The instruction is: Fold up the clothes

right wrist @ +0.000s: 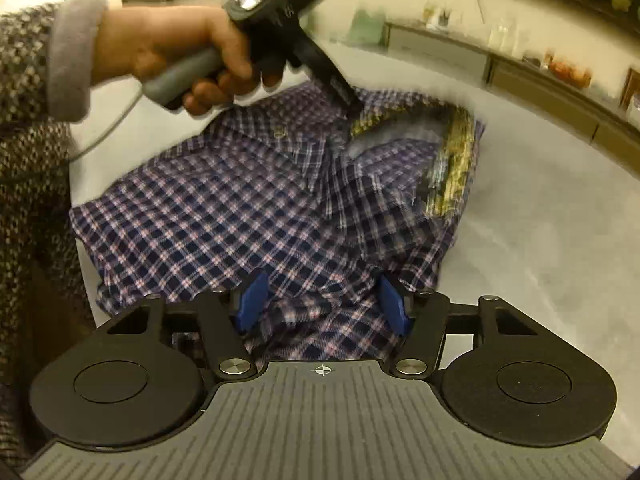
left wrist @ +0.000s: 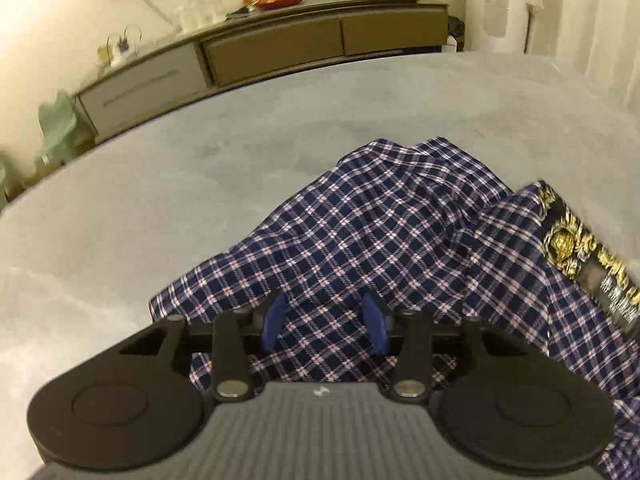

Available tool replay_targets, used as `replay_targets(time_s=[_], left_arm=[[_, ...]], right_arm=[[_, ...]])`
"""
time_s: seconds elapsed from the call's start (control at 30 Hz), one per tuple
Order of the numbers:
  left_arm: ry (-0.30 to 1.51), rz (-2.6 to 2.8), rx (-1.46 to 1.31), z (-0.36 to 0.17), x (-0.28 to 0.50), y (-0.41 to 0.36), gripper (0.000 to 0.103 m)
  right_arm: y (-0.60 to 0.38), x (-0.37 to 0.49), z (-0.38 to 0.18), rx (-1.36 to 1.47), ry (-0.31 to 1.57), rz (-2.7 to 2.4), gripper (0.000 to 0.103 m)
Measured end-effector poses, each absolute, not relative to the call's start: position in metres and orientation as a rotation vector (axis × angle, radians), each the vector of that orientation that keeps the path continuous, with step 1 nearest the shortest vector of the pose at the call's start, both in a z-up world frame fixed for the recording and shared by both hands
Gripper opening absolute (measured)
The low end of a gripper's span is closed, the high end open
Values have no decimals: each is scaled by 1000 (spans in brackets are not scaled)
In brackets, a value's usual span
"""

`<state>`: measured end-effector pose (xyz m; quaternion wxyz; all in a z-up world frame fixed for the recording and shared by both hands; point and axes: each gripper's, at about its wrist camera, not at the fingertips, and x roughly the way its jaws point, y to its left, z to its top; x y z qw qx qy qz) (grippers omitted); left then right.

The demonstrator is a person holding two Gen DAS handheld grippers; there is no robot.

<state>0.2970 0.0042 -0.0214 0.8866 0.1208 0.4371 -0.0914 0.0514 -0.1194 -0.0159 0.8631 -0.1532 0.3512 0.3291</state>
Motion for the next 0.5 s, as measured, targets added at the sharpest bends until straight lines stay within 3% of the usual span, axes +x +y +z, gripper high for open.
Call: replay_targets(time_s=[0.13,0.27,0.3,0.37,0.43,0.5], left_arm=[[923,-44,177,-18,278,22,42],[903,-75,130,-4,219,27,43],[887,-99,137,1,209,27,42],[843,-141,148,12,193,30,43],[770,-153,159,27,197,38,52],[731,-129,202,29,214,43,59]], right_arm=[[-145,96,-11,-359,740,524,60],[-145,148,-10,-528,608,161,62],[-149,159,-6,-507,612,132,56],[-168,159,6,-335,621,176,63],[-188,157,20,-147,626,231,82],[-206,153,26,-1,642,262,85]])
